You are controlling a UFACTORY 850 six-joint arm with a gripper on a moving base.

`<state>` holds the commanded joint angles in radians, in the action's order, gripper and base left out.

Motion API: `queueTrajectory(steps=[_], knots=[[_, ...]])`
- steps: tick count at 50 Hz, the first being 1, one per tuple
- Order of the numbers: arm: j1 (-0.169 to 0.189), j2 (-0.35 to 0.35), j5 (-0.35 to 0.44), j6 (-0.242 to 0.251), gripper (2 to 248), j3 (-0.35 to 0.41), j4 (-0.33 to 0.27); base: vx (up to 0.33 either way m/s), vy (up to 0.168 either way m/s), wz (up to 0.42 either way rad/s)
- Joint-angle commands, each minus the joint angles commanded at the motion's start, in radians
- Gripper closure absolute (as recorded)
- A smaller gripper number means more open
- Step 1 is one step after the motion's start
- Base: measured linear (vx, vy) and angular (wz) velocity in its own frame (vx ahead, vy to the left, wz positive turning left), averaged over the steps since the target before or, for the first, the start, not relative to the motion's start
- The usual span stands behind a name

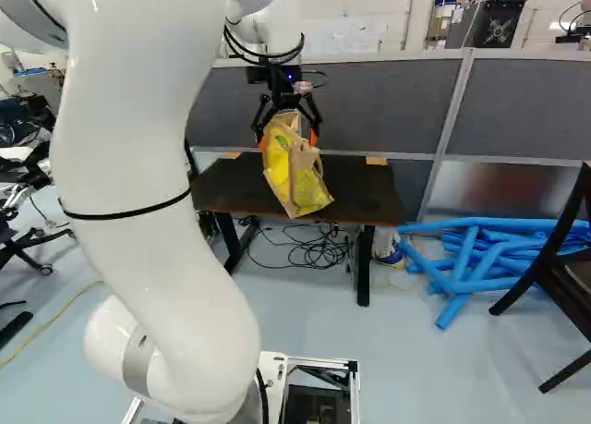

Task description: Pick up the bag on the ground and place it on the table

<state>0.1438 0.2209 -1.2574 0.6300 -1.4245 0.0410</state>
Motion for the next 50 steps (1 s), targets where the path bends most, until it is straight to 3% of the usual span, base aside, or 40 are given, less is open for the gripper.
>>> queueTrajectory(steps=[50], knots=[[0.000,0.000,0.000,0.000,3,0.000,0.000,-0.130,-0.001,0.010]])
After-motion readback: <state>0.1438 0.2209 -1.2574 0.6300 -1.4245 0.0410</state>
